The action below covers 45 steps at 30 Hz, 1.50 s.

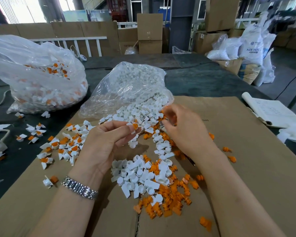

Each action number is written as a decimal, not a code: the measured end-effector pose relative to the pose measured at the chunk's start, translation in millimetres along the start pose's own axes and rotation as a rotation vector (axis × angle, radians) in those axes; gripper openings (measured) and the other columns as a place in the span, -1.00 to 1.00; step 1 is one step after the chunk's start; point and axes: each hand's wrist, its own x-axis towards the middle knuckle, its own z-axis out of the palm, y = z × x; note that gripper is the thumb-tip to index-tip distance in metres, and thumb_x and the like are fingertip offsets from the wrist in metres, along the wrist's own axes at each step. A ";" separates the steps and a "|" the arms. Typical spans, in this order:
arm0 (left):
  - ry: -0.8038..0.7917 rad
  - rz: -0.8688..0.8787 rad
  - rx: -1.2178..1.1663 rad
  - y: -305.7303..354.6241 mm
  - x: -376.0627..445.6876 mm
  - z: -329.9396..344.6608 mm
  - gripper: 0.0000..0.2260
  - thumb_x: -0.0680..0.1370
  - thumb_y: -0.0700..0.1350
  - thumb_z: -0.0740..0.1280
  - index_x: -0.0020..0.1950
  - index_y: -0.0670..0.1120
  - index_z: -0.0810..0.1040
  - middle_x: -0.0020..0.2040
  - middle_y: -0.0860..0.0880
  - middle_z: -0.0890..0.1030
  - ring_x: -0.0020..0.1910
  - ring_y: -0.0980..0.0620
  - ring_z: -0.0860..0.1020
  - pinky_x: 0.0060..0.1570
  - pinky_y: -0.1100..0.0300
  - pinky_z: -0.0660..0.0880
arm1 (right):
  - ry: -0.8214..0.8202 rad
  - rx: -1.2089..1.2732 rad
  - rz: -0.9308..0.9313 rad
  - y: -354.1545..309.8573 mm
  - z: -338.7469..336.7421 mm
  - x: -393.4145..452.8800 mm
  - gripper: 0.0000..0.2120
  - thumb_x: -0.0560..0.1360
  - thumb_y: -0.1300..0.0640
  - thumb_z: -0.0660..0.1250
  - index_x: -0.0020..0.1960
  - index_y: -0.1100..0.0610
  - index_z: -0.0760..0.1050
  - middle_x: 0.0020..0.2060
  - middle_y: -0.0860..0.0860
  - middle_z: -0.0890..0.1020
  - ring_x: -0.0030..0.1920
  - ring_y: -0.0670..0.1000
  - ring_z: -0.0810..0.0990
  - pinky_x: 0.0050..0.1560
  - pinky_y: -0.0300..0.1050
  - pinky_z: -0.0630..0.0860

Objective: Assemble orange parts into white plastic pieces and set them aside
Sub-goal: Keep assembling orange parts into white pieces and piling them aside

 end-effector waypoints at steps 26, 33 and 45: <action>-0.004 0.043 -0.023 2.8 0.7 4.1 -0.65 0.27 -0.15 0.59 0.00 -0.22 0.67 -0.10 -0.12 0.75 -0.12 -0.02 0.75 -0.41 0.35 0.53 | -0.635 0.091 0.004 -26.8 -32.1 -14.1 -0.71 0.67 0.04 0.19 -0.21 0.09 0.34 -0.35 0.03 0.37 -0.39 -0.06 0.30 -0.36 -0.16 0.26; 0.008 0.055 0.011 0.2 1.9 3.6 -0.84 0.29 -0.17 0.58 -0.17 -0.13 0.72 -0.13 -0.15 0.74 -0.10 -0.07 0.75 -0.39 0.33 0.55 | -0.645 0.071 -0.009 -32.2 -29.6 -13.8 -0.69 0.67 -0.05 0.17 -0.09 0.16 0.44 -0.24 0.09 0.45 -0.29 0.02 0.38 -0.25 0.00 0.35; 0.021 0.020 0.047 -1.2 0.2 1.6 -0.78 0.37 -0.23 0.54 -0.02 -0.23 0.65 -0.13 -0.16 0.75 -0.13 -0.05 0.74 -0.35 0.32 0.58 | -0.540 -0.029 0.023 -36.0 -9.6 -17.6 -0.68 0.67 -0.15 0.11 0.05 0.08 0.45 -0.16 0.05 0.47 -0.28 -0.04 0.38 -0.33 -0.13 0.29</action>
